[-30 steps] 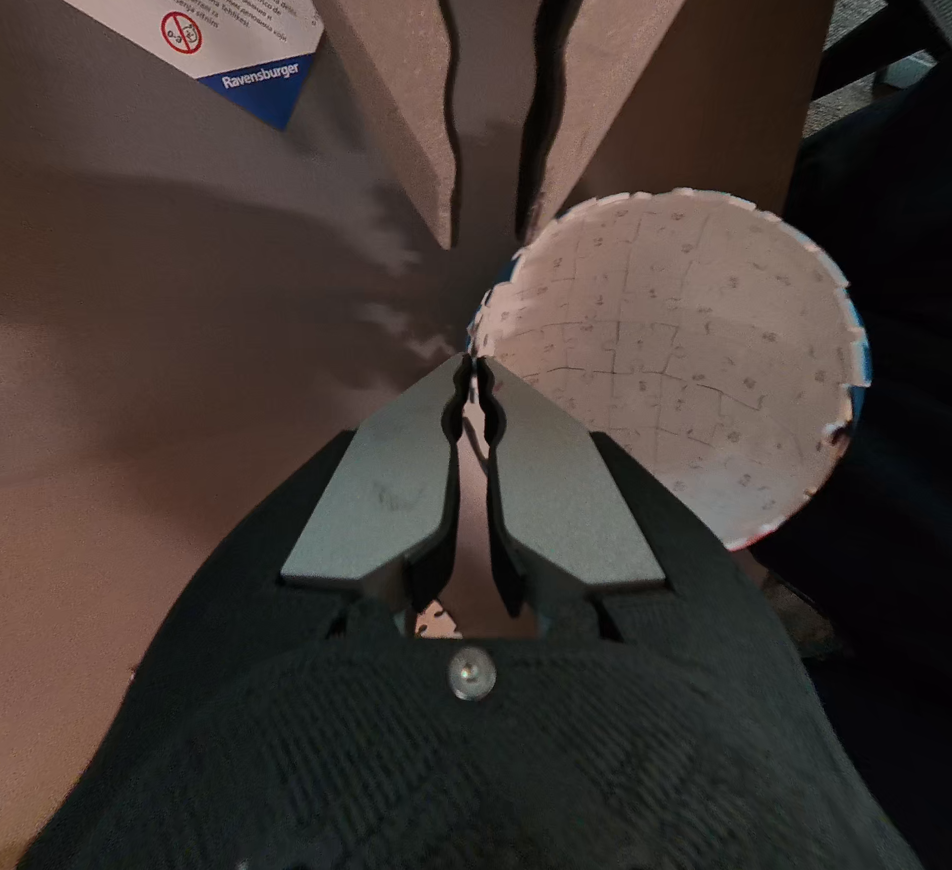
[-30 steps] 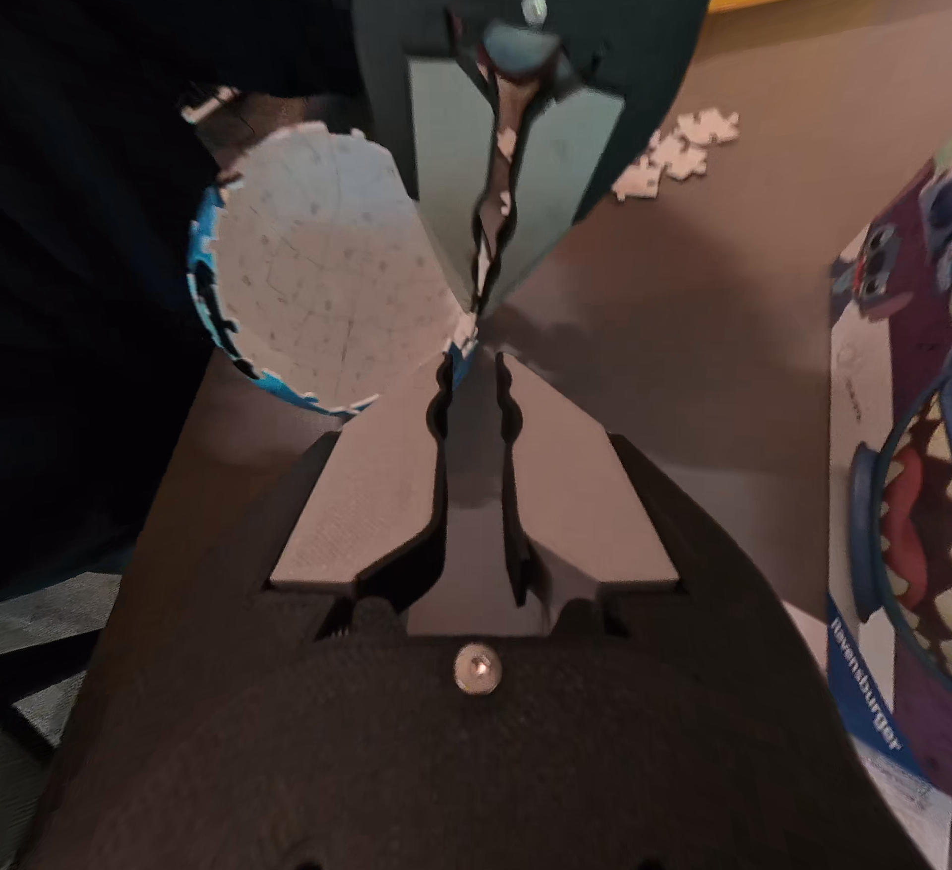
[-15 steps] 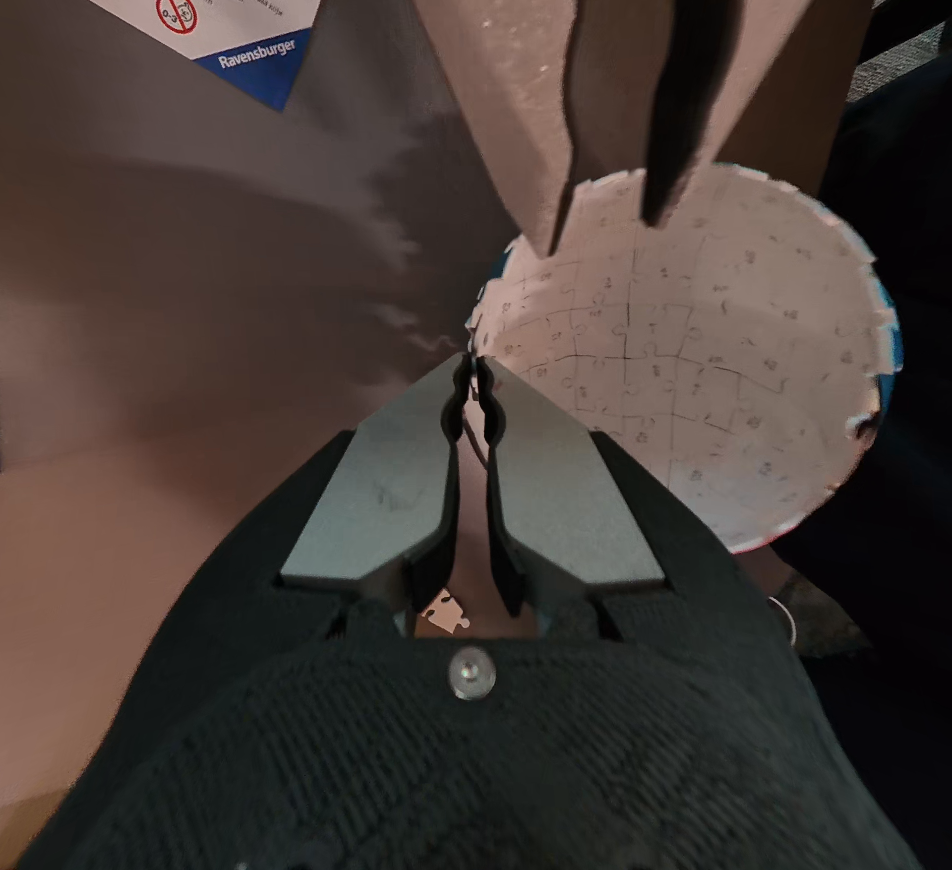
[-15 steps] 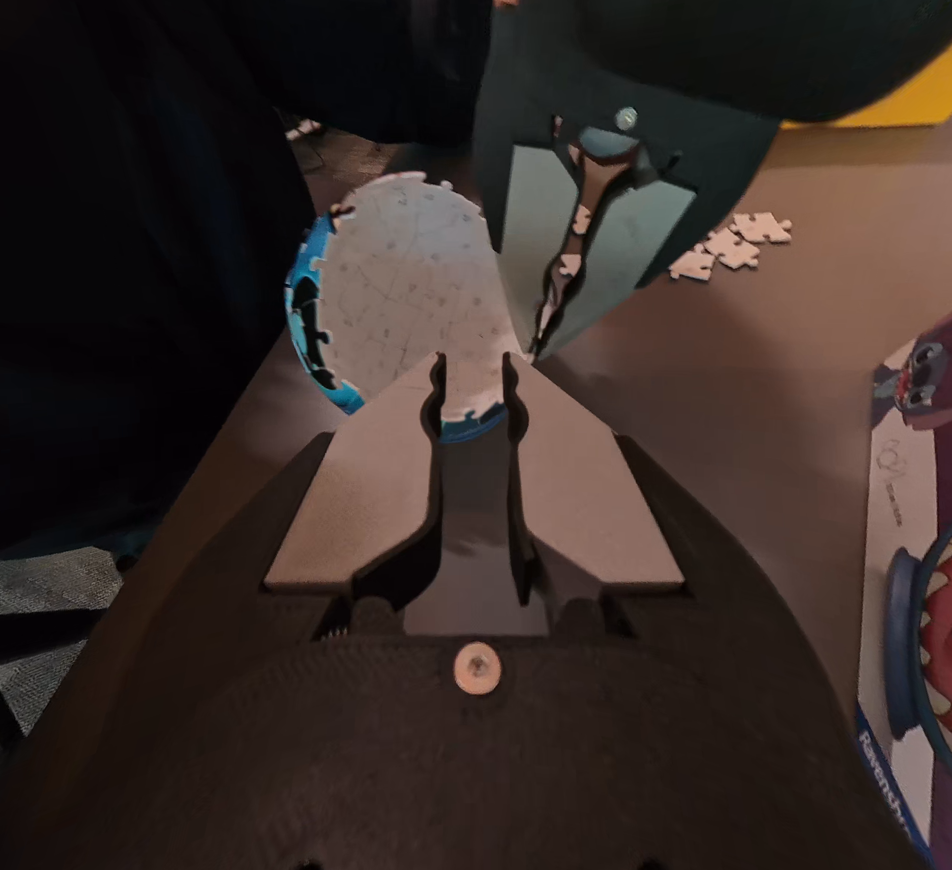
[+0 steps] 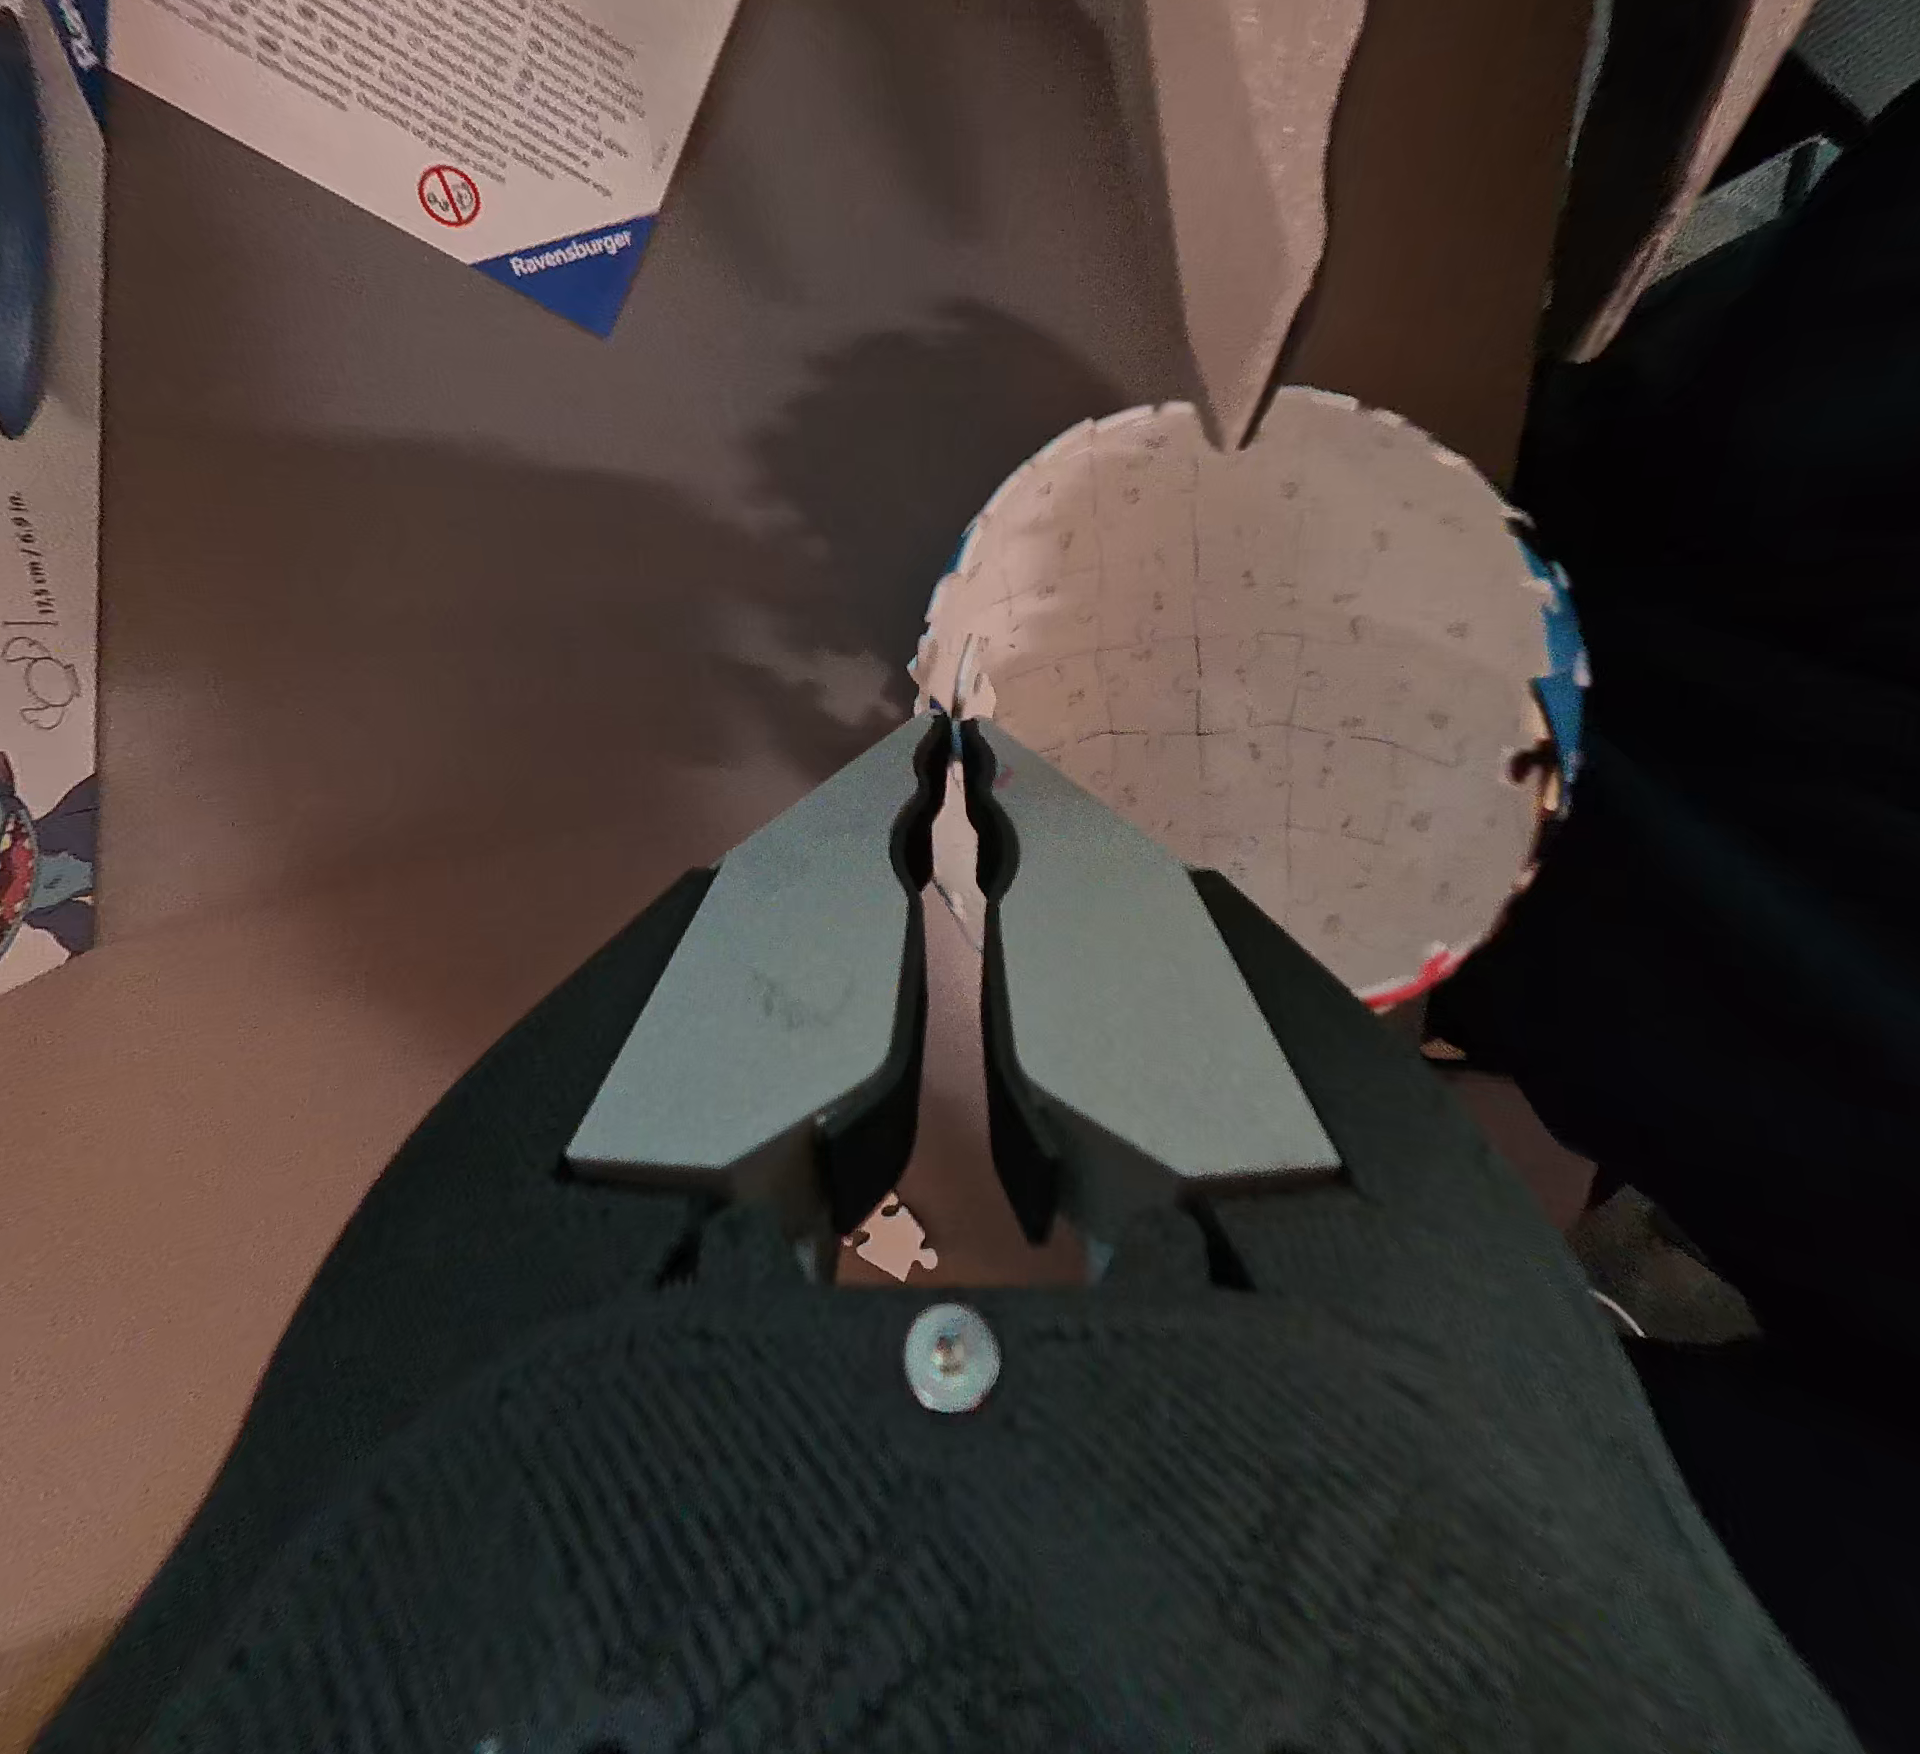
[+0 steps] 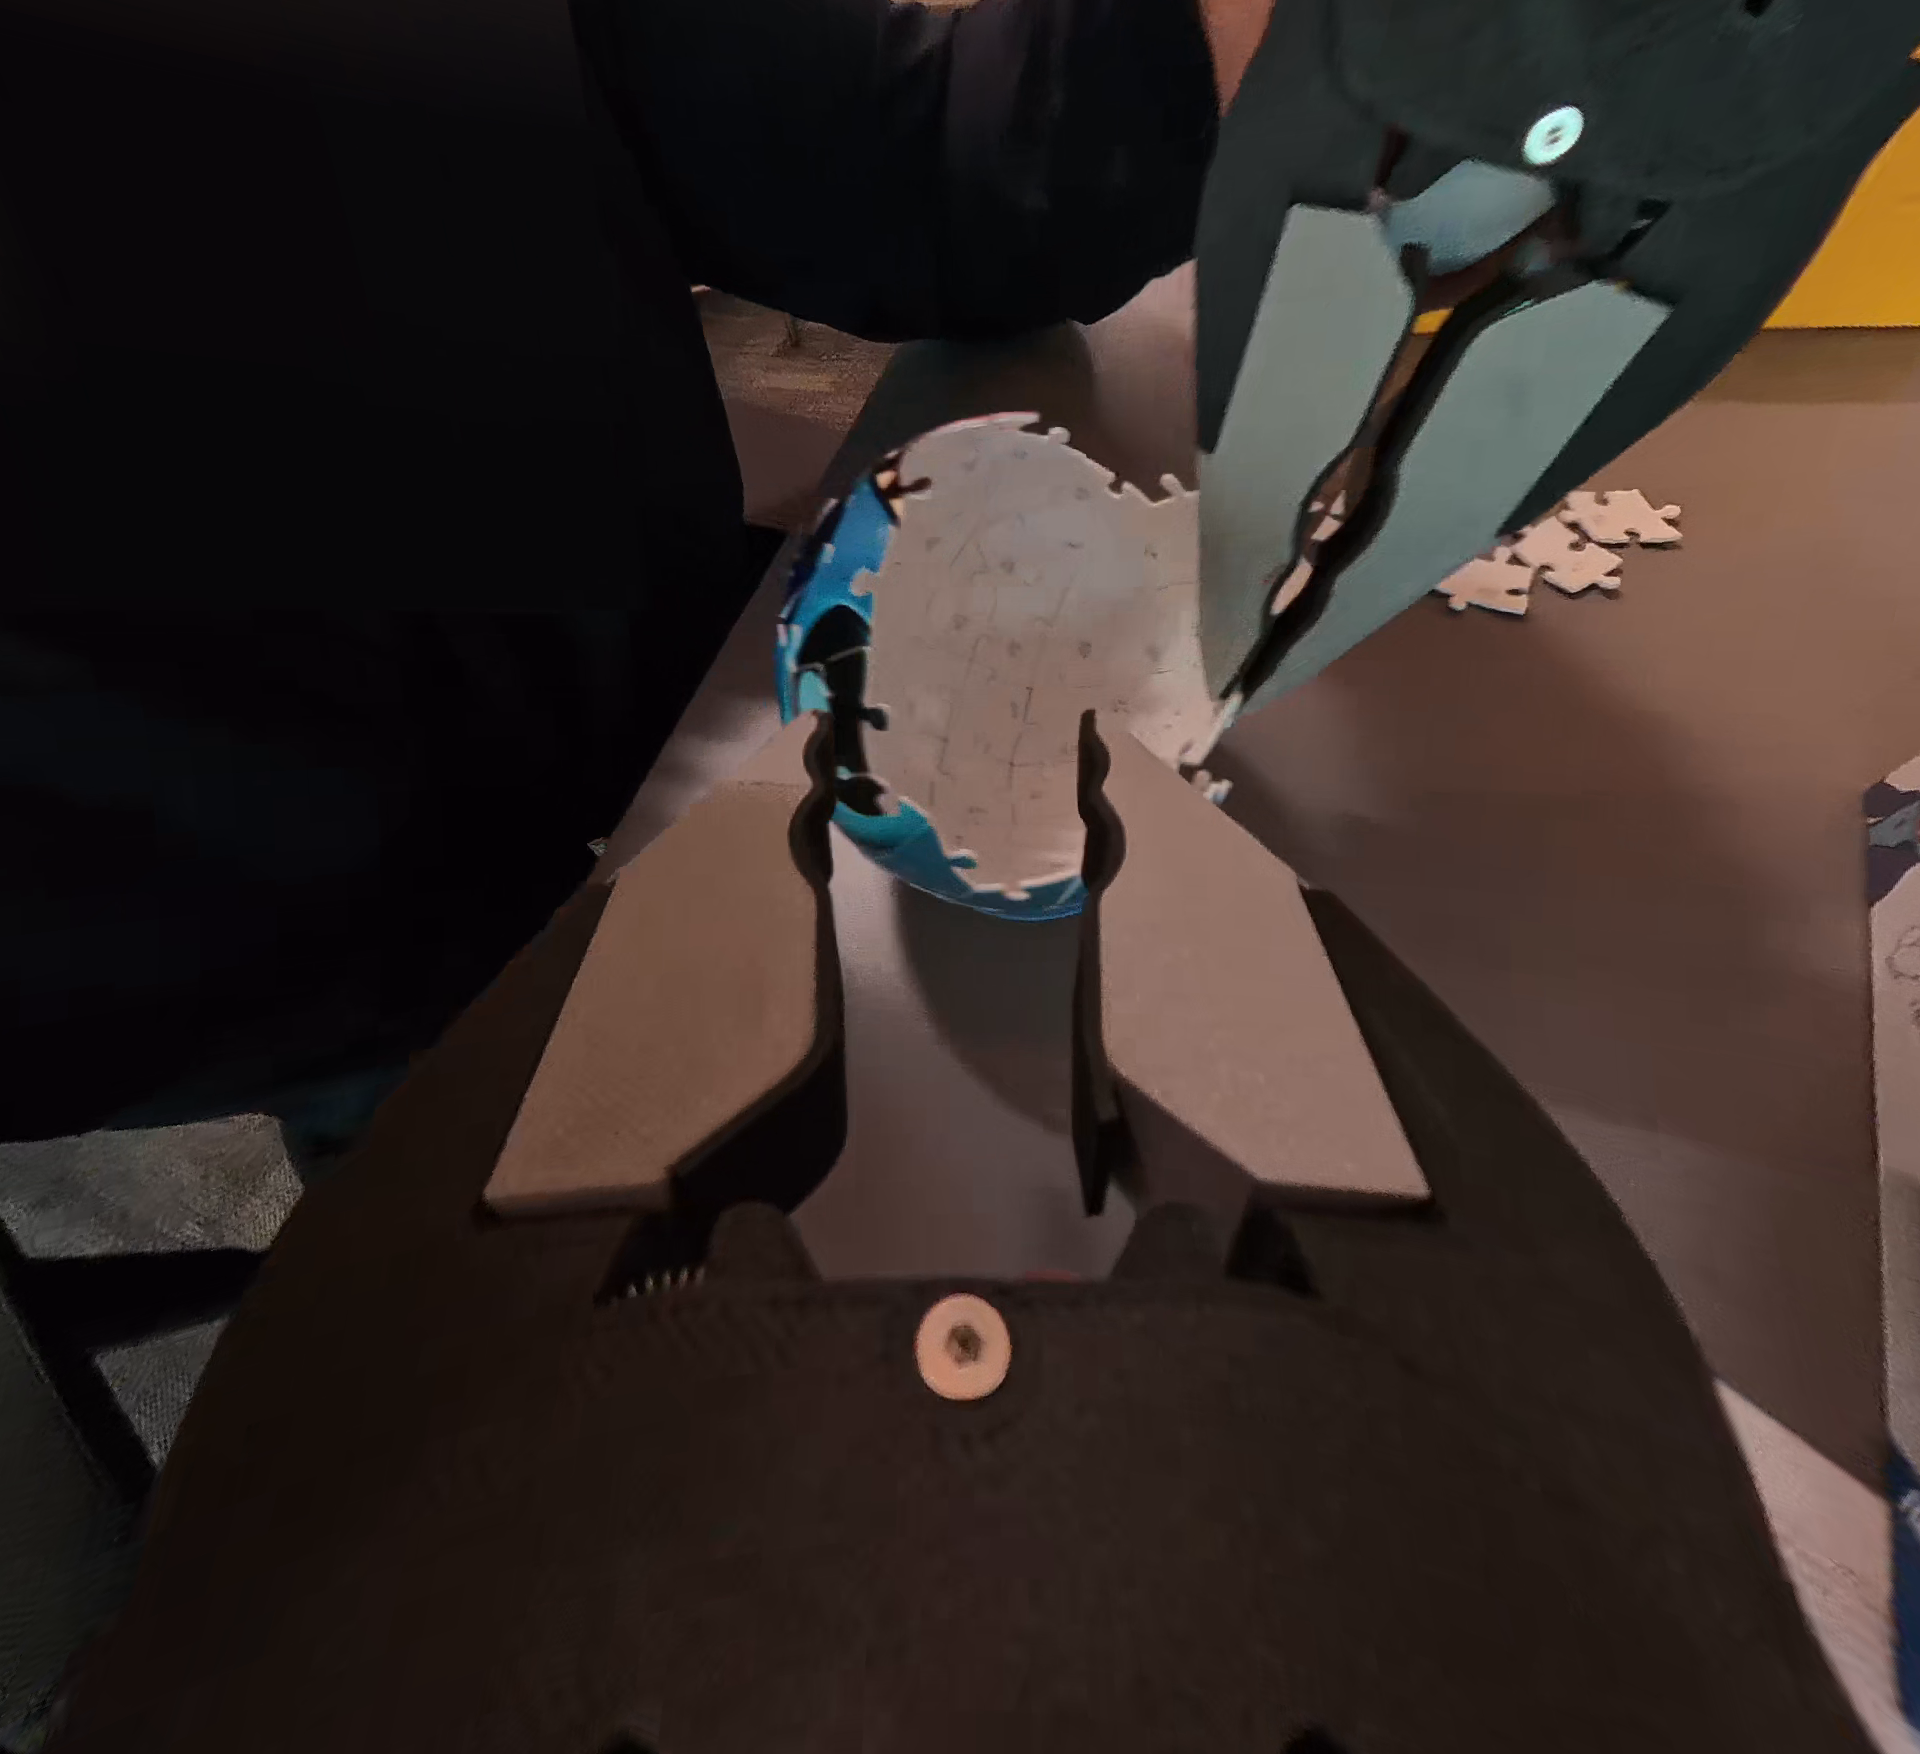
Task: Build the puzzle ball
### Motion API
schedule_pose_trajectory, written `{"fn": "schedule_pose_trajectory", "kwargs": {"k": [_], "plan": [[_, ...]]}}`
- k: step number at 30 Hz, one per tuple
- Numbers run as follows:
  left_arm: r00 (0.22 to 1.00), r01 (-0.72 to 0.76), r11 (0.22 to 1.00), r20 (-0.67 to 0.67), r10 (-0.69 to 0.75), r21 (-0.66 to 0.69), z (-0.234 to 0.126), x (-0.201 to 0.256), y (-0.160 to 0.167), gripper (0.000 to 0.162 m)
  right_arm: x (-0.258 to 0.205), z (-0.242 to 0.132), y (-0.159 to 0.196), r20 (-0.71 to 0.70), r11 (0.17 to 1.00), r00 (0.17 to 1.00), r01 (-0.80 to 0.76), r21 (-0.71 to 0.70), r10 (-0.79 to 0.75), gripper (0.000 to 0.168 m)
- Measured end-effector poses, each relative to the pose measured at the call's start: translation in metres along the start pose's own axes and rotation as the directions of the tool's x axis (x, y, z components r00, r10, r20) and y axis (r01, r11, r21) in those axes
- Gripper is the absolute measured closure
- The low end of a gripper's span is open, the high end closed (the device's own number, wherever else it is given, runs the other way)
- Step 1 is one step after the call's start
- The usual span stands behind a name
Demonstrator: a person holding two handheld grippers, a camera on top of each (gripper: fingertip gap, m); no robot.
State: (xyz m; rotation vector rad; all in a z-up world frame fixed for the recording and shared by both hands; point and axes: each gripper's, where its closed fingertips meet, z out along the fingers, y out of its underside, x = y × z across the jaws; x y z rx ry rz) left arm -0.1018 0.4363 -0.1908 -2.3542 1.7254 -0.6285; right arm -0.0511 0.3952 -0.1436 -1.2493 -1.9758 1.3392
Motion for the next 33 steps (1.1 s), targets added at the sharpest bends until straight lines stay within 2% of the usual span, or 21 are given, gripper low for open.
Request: {"fn": "schedule_pose_trajectory", "kwargs": {"k": [3,10,14,21,27,33], "plan": [[1.000,-0.008,0.999,0.008,0.007,0.054,-0.013,0.000,-0.004,0.162,-0.007,0.006,0.005,-0.096,0.998,0.994,-0.051,-0.033,0.048,0.126],[1.000,-0.003,0.992,0.025,0.000,0.126,-0.033,-0.003,-0.007,0.162,-0.021,0.024,0.001,-0.122,0.990,0.986,-0.123,-0.074,0.114,0.129],[1.000,-0.020,0.990,0.020,0.018,0.142,-0.037,0.002,-0.009,0.162,-0.023,0.039,0.008,-0.075,0.976,0.987,-0.154,-0.151,0.145,0.129],[0.999,-0.040,0.991,0.008,0.039,0.126,-0.033,0.006,-0.009,0.162,-0.031,0.047,0.011,0.048,0.960,0.979,-0.183,-0.214,0.197,0.145],[0.999,-0.036,0.991,0.003,0.035,0.126,-0.034,0.002,-0.007,0.162,-0.034,0.047,0.005,0.153,0.950,0.946,-0.260,-0.174,0.287,0.155],[1.000,-0.023,0.991,-0.006,0.024,0.134,-0.036,-0.003,-0.006,0.162,-0.028,0.043,-0.003,0.202,0.922,0.900,-0.382,-0.059,0.386,0.164]]}}
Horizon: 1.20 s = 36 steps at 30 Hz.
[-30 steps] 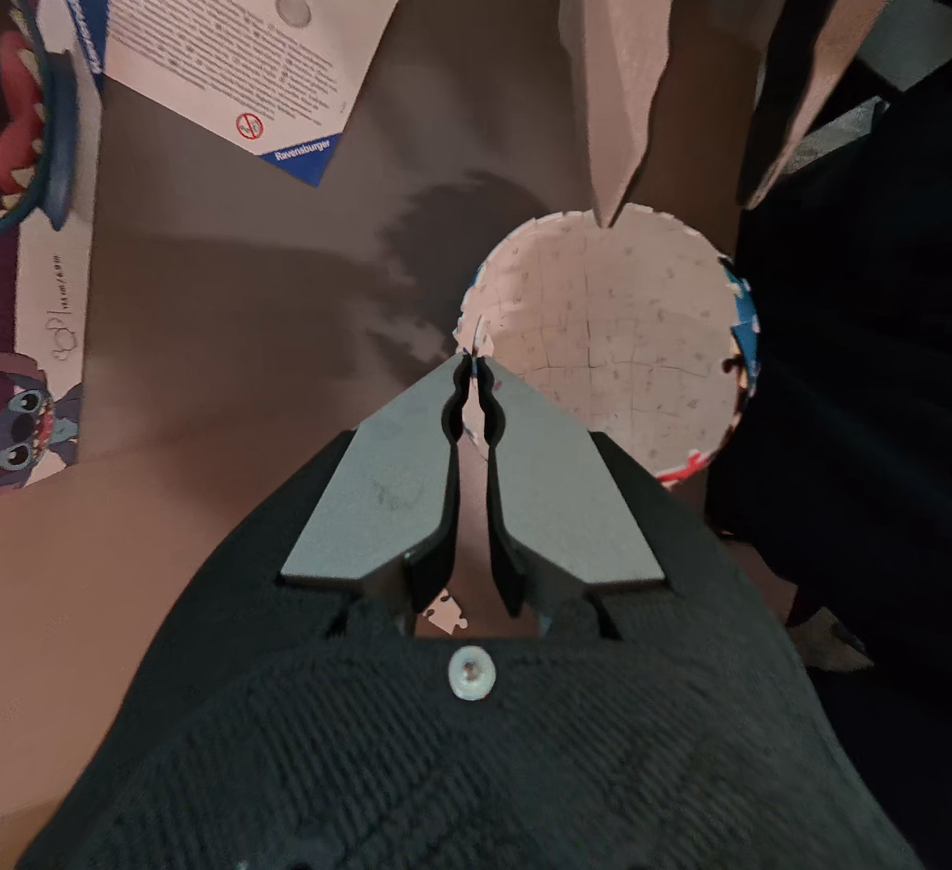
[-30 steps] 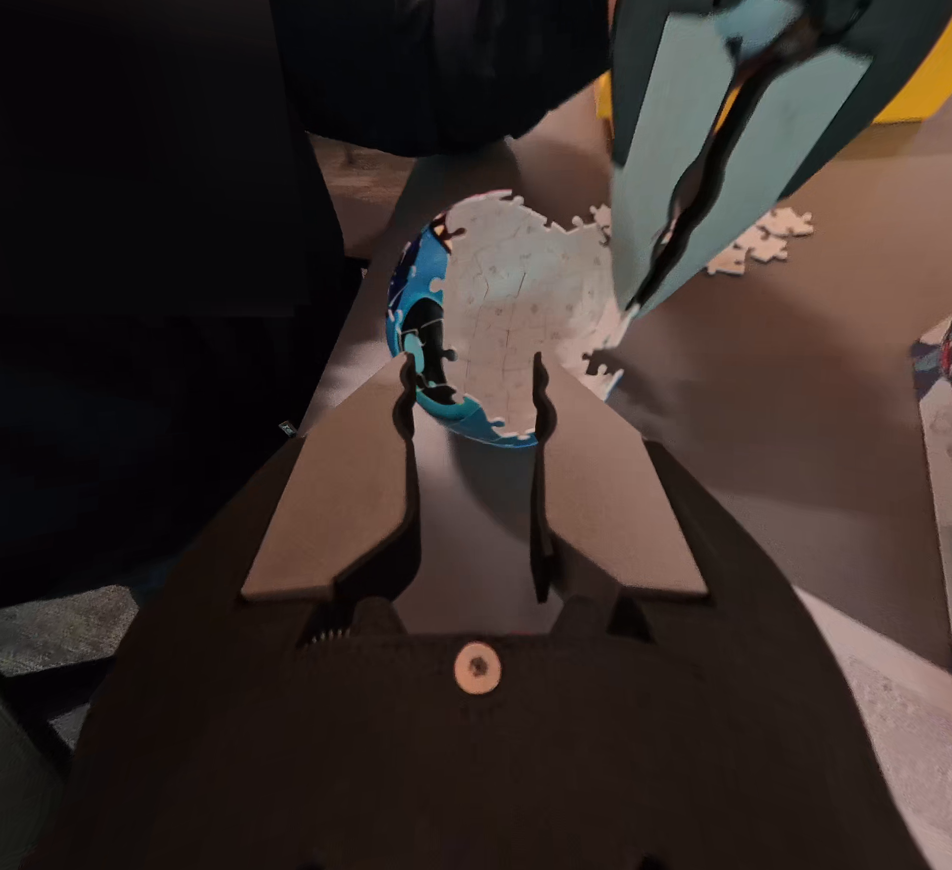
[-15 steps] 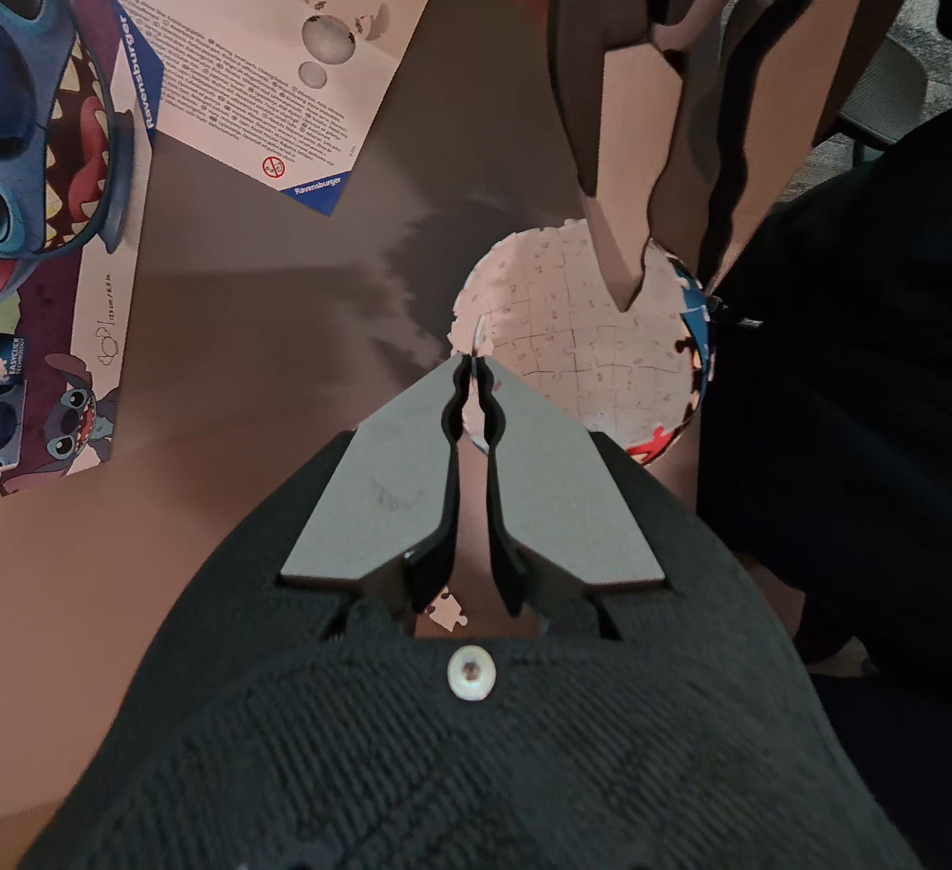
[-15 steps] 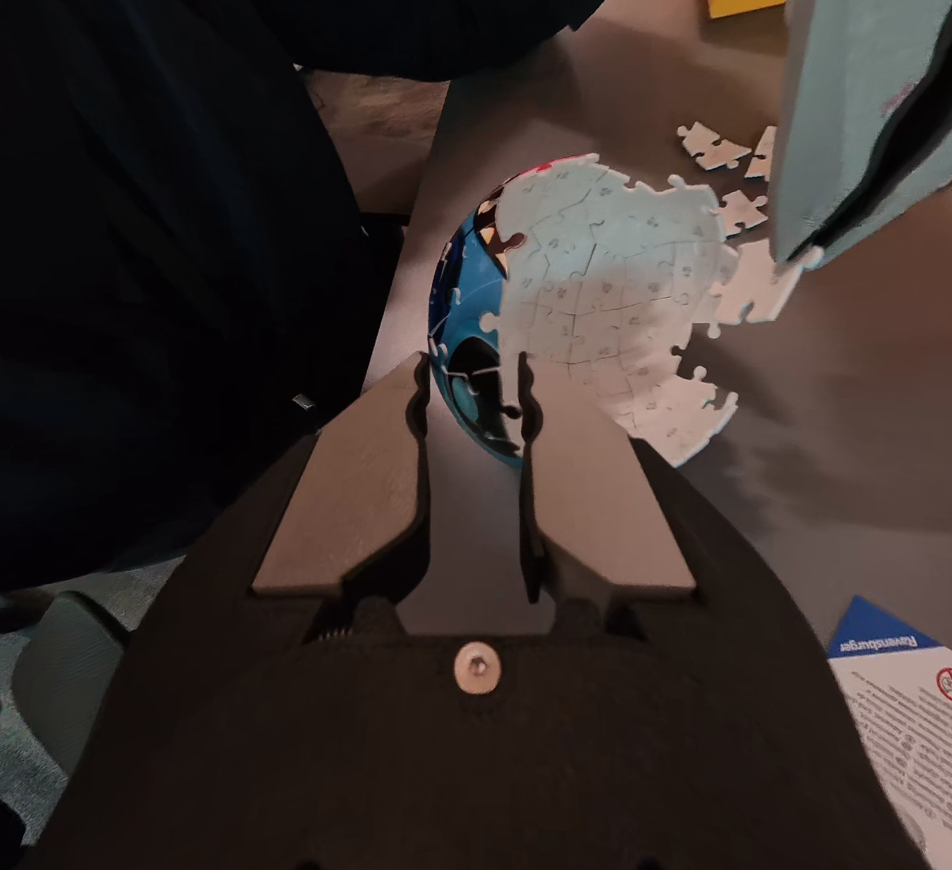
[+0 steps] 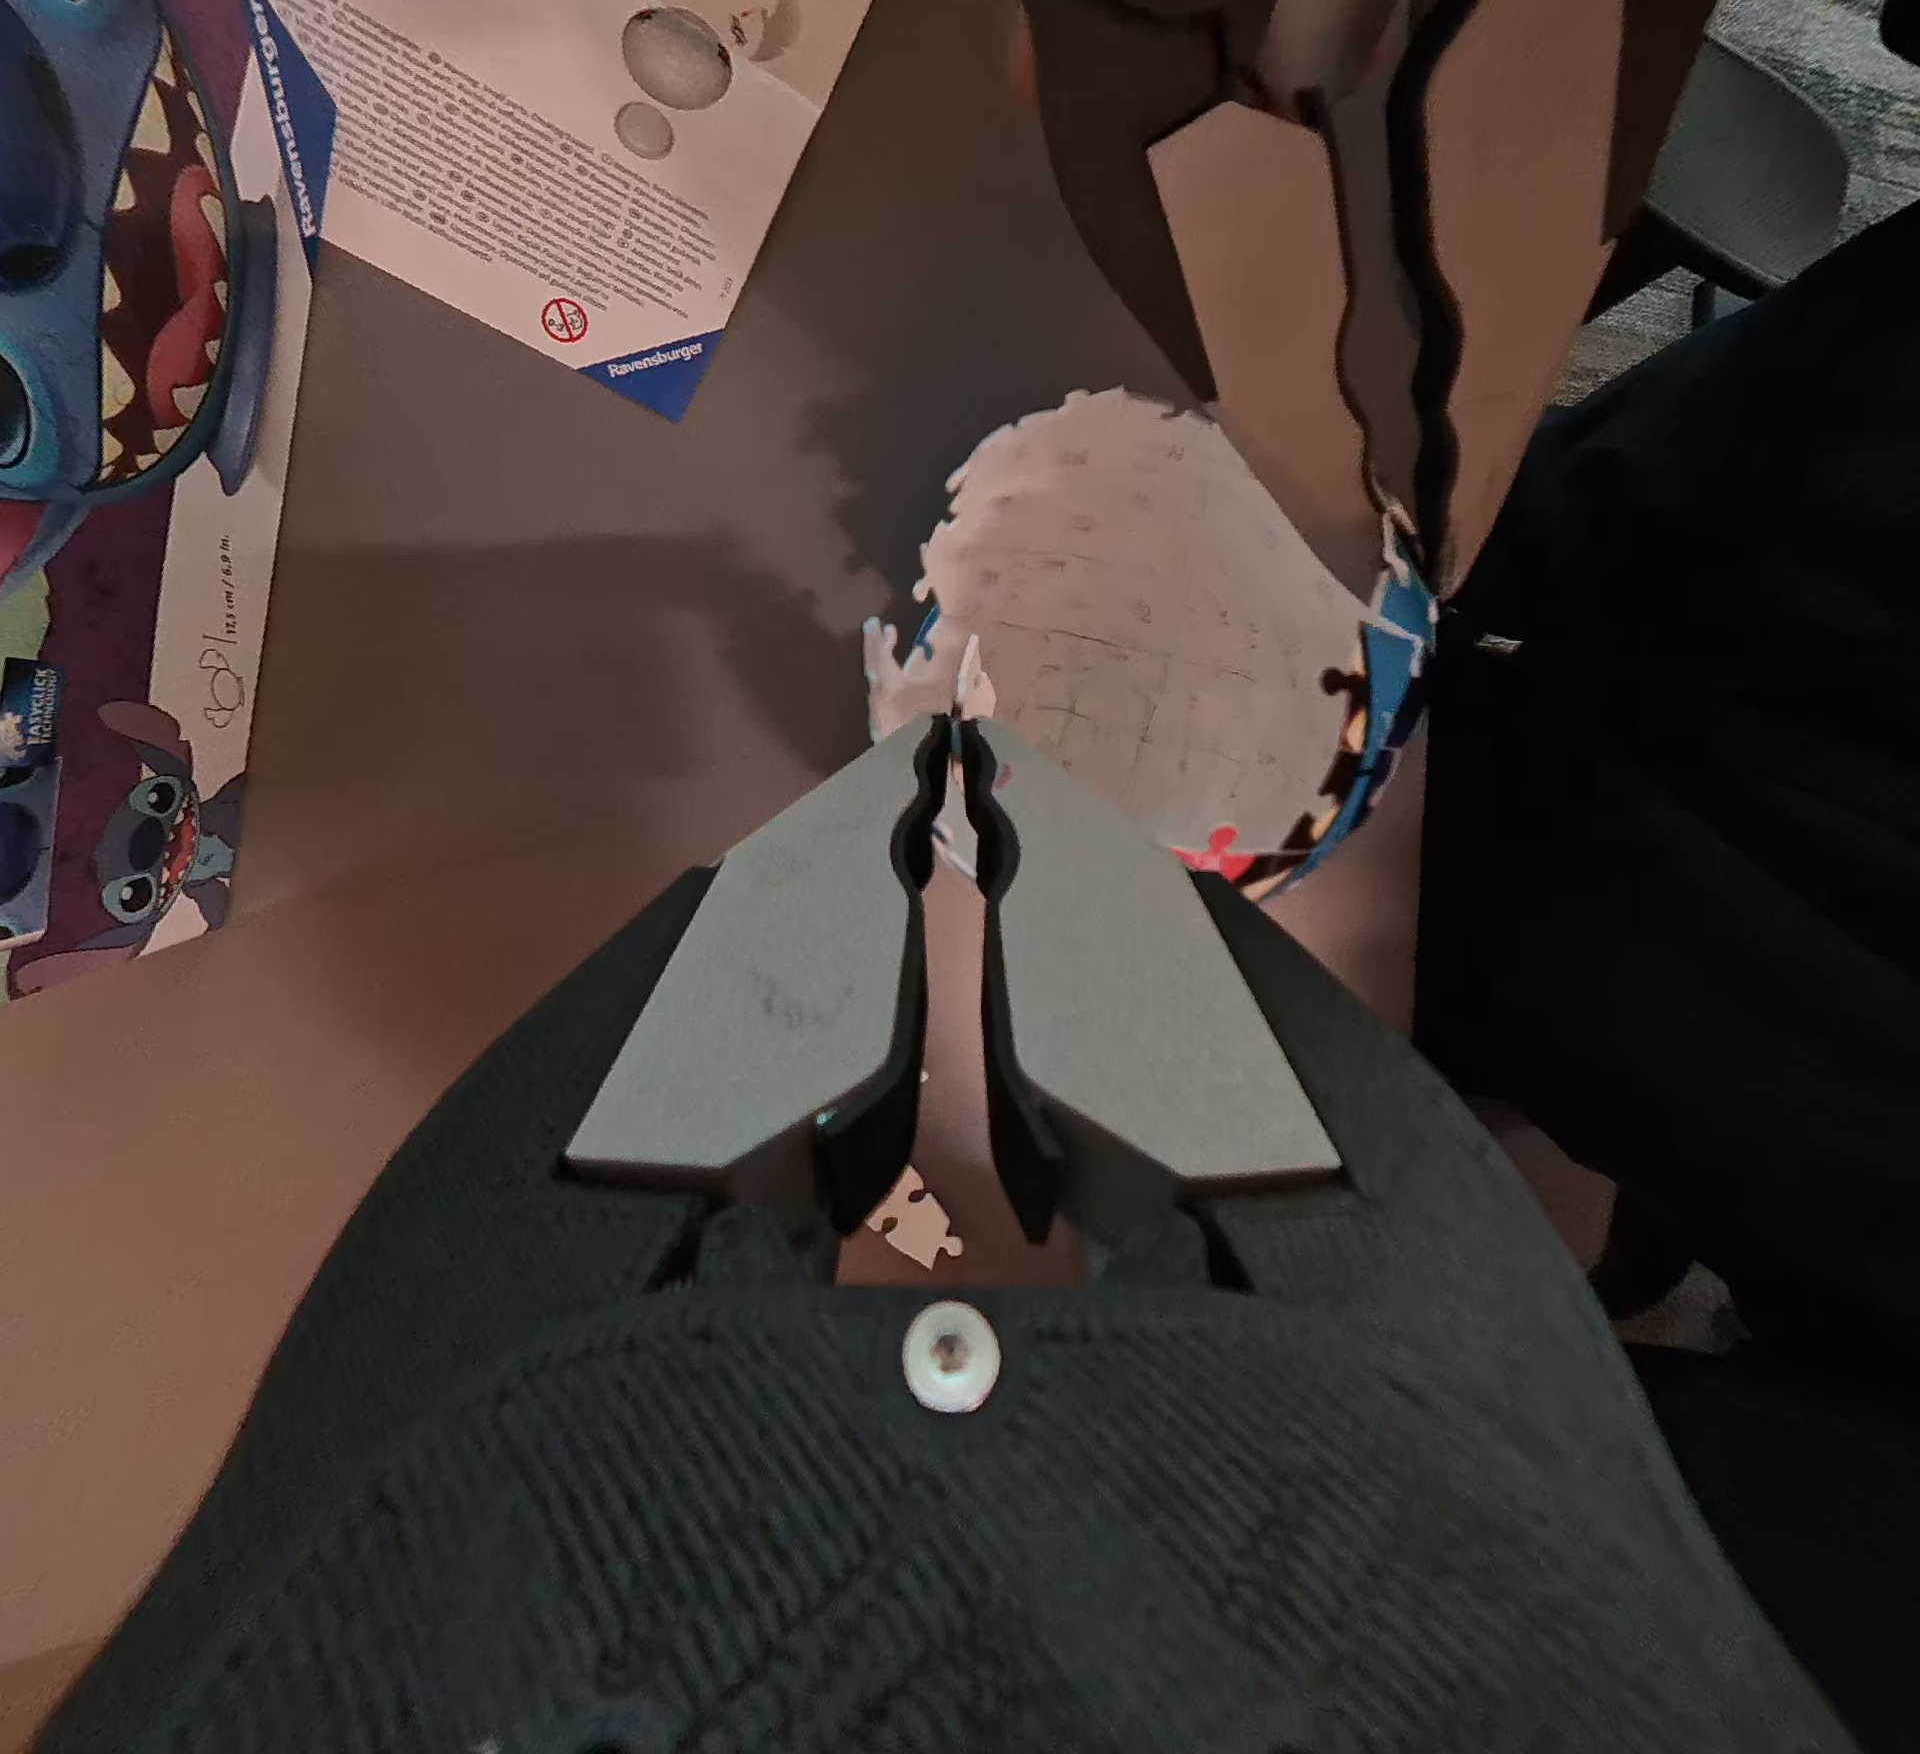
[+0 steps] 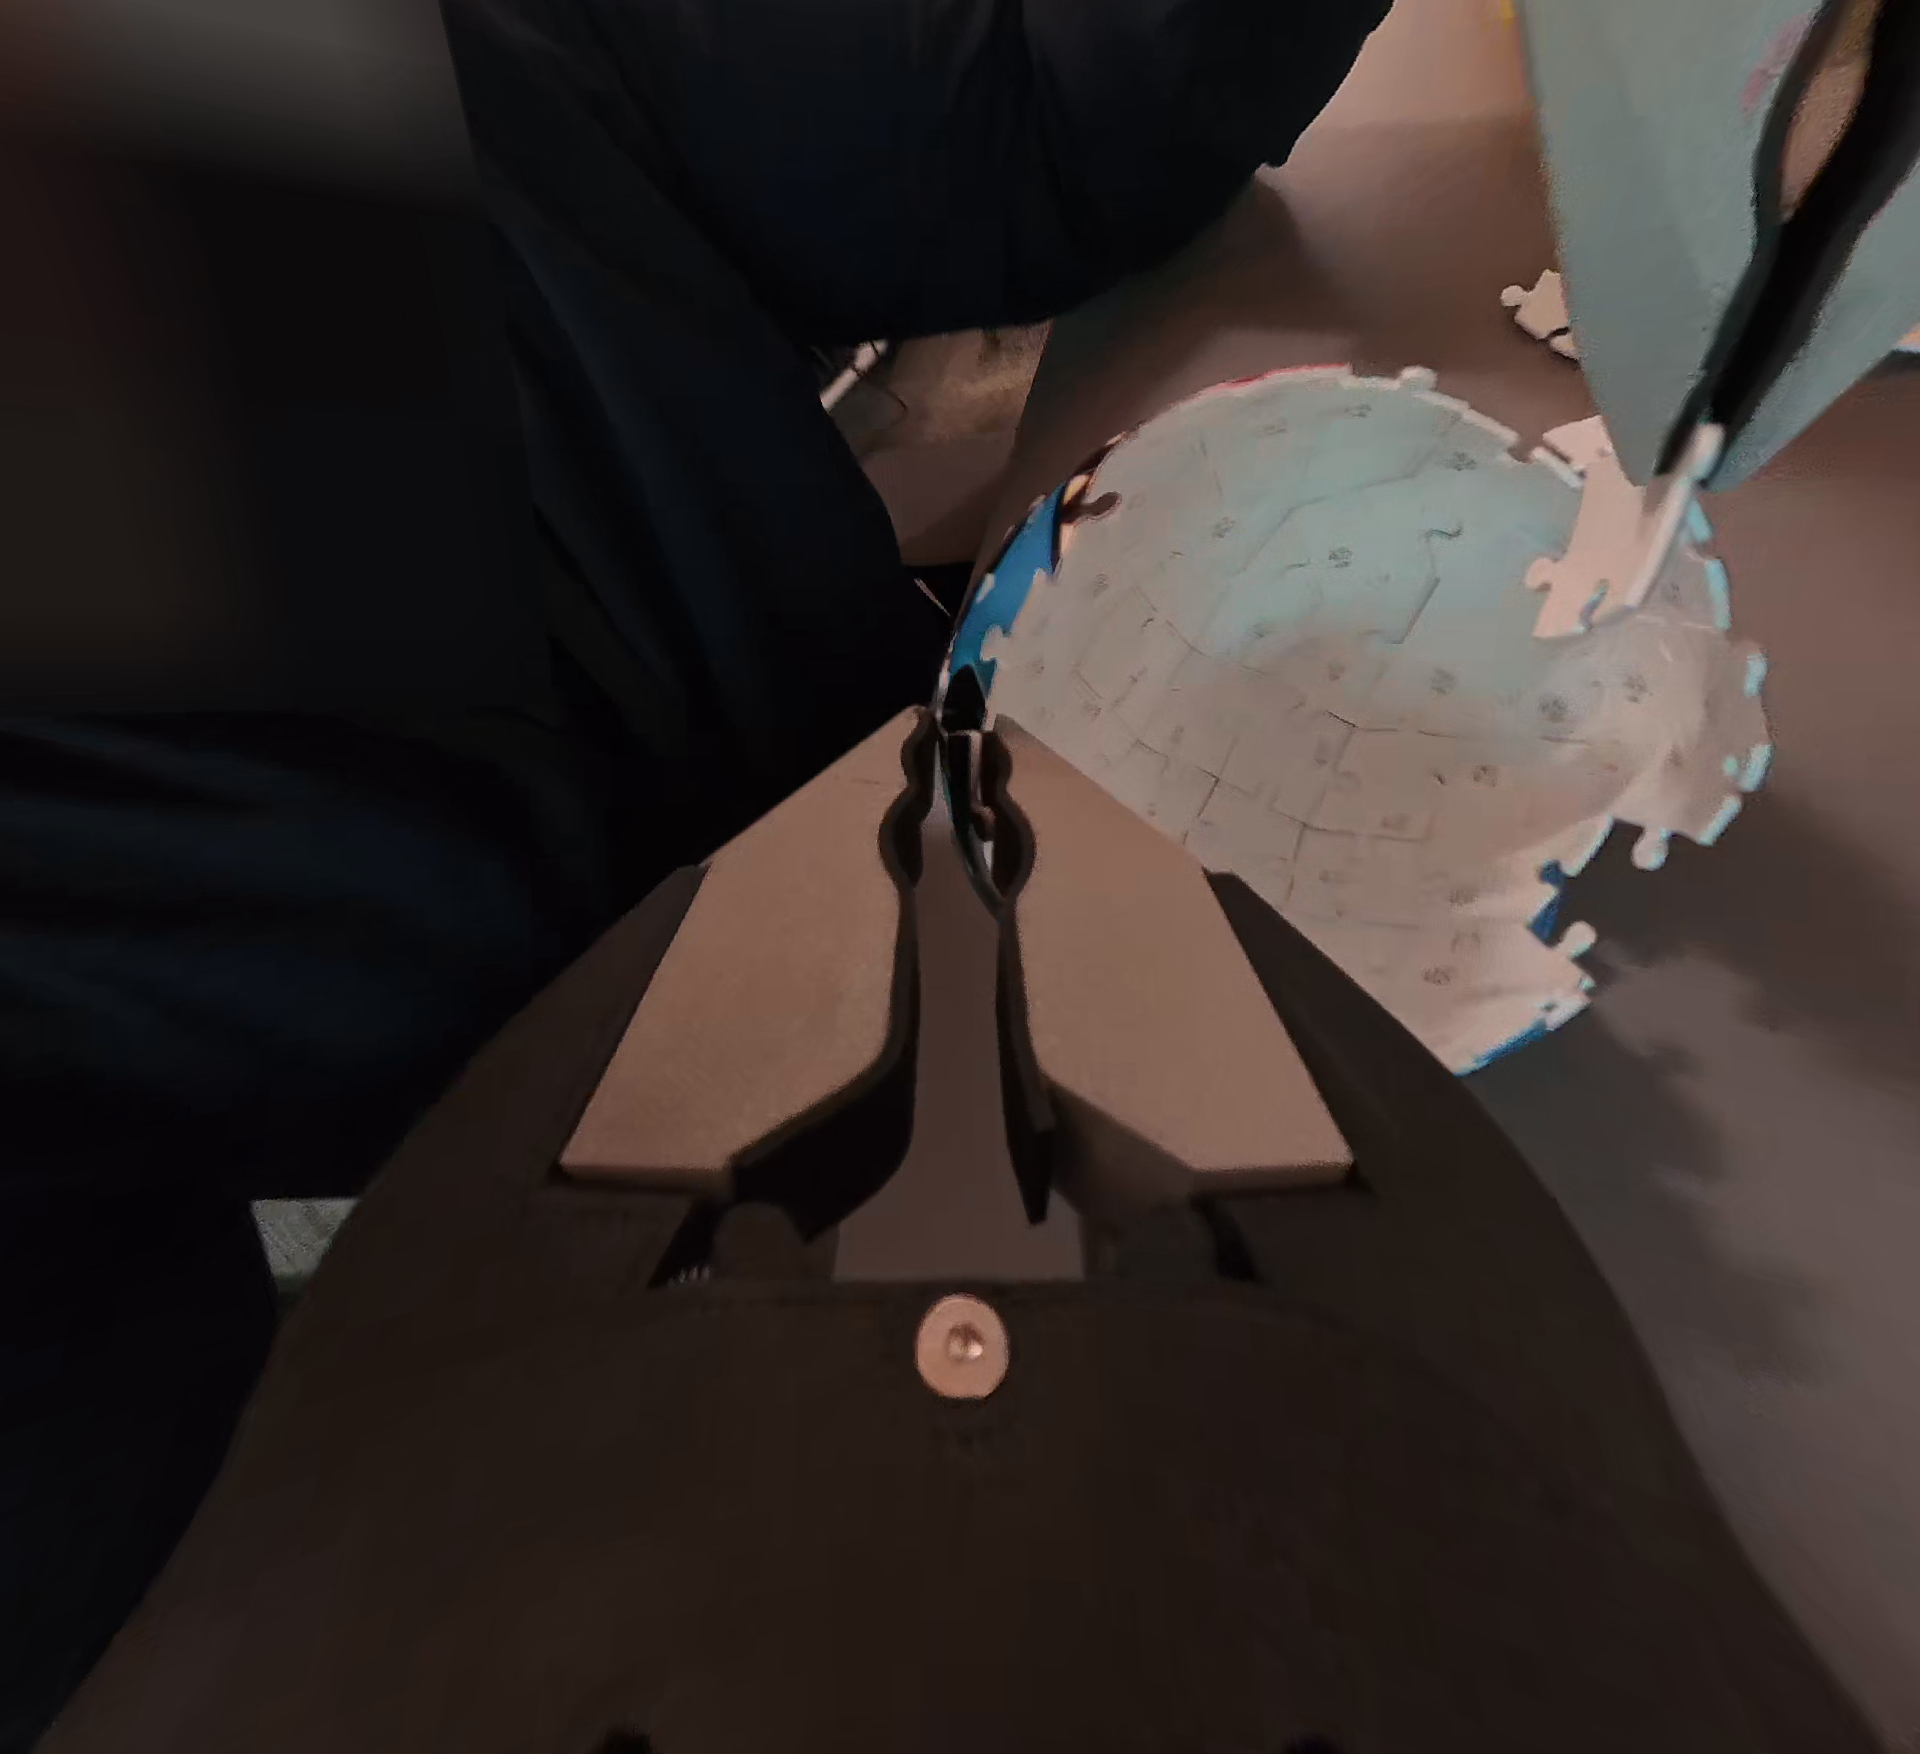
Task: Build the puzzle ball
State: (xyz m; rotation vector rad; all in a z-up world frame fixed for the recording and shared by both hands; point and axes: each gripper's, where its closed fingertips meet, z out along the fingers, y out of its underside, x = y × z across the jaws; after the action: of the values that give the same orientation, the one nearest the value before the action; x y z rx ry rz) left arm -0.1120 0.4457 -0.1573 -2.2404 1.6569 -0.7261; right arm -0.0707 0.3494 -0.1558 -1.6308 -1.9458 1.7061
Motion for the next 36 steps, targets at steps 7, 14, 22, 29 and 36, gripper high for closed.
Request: {"fn": "schedule_pose_trajectory", "kwargs": {"k": [7,14,22,29,36], "plan": [[1.000,0.007,1.000,0.000,-0.007,-0.003,0.000,-0.002,0.000,0.162,0.003,-0.010,-0.004,0.049,0.985,0.993,-0.112,0.134,0.106,0.167],[1.000,0.009,1.000,0.020,-0.009,0.015,-0.005,-0.004,-0.001,0.162,-0.003,-0.019,-0.010,-0.097,0.988,0.994,-0.023,0.155,0.039,0.151],[0.992,-0.008,0.988,0.129,-0.011,0.152,-0.044,-0.019,-0.004,0.162,-0.014,-0.067,0.001,-0.496,0.941,0.868,0.198,0.276,-0.037,0.130],[0.985,-0.140,0.918,0.147,0.091,0.372,-0.081,0.005,0.013,0.162,0.008,-0.063,0.047,-0.693,0.941,0.718,0.274,0.200,-0.062,0.111],[0.991,-0.117,0.924,0.103,0.084,0.364,-0.044,0.027,0.071,0.162,0.034,-0.050,0.056,-0.692,0.930,0.721,0.235,0.283,0.029,0.099]]}}
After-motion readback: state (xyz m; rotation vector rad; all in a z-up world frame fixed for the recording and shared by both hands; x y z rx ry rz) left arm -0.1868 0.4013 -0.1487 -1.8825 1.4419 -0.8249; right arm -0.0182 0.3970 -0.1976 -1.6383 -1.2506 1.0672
